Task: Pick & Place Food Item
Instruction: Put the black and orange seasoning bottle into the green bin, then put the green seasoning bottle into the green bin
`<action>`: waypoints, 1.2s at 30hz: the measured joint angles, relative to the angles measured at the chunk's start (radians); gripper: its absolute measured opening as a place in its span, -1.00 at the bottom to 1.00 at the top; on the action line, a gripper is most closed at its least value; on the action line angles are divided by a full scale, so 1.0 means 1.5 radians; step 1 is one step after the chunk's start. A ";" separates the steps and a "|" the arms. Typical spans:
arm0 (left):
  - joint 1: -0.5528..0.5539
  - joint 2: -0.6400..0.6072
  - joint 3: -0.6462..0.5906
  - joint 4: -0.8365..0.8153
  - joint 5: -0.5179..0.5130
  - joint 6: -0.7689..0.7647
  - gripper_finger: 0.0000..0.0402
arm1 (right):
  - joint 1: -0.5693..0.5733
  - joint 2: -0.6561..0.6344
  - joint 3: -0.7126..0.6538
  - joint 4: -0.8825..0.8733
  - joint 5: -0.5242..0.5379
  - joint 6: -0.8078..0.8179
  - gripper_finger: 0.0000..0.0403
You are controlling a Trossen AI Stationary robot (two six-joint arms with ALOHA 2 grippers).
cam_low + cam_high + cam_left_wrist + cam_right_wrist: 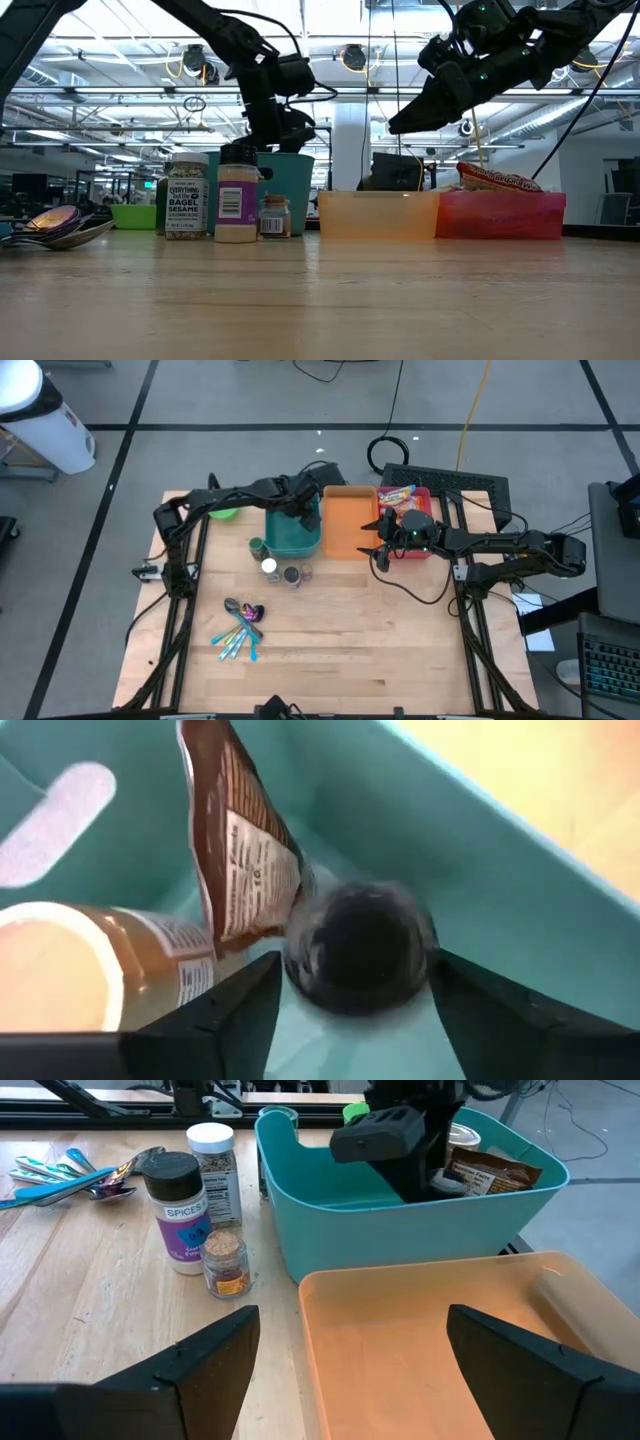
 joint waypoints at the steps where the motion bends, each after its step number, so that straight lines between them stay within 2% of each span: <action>1: 0.000 0.000 0.000 0.004 0.000 0.000 0.34 | 0.000 0.000 0.000 0.000 0.000 0.000 0.58; 6: -0.001 -0.005 0.000 0.021 0.002 0.014 0.44 | 0.000 0.000 0.000 -0.001 0.000 0.001 0.58; 14: -0.002 -0.040 0.000 -0.006 0.010 0.028 0.46 | 0.000 0.000 0.000 -0.003 0.000 0.001 0.58; 23: -0.008 -0.162 0.001 -0.184 0.004 -0.019 0.46 | 0.000 0.000 0.000 -0.007 0.000 -0.001 0.58; 29: -0.030 -0.201 -0.006 -0.321 0.001 -0.066 0.46 | 0.000 0.000 0.000 -0.009 0.000 -0.005 0.58; 36: -0.055 -0.266 -0.078 -0.340 0.001 -0.116 0.46 | 0.000 0.000 0.000 -0.018 0.000 -0.004 0.58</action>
